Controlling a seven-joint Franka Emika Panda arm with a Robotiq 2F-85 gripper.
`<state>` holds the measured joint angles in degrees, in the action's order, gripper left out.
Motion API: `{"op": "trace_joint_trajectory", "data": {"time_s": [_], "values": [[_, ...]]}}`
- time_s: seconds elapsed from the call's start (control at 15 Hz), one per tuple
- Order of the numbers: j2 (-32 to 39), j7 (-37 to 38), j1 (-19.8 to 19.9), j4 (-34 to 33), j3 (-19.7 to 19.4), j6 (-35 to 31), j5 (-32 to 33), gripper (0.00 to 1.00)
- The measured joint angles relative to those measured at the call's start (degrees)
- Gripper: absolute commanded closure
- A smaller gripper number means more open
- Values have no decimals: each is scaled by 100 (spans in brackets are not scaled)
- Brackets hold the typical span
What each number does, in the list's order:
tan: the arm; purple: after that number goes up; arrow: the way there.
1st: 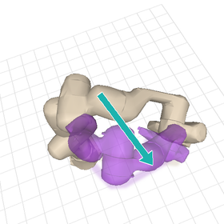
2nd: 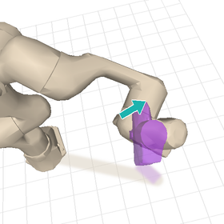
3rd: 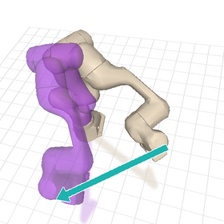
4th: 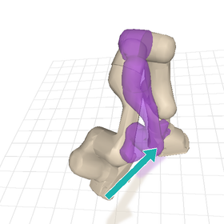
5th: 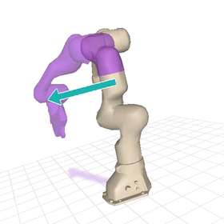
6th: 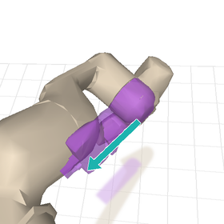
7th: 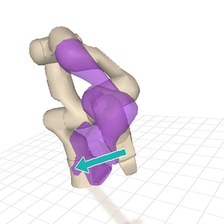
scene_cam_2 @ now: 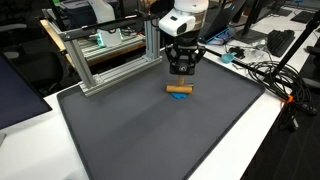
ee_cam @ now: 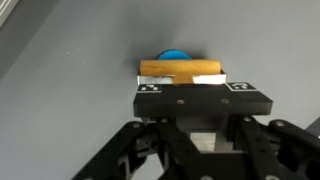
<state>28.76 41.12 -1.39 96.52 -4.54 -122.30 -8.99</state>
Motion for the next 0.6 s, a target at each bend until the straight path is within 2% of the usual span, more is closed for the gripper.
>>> {"op": "trace_joint_trajectory", "data": {"time_s": [0.6], "values": [[491, 0, 13, -843, -23, 753, 9, 78]]}}
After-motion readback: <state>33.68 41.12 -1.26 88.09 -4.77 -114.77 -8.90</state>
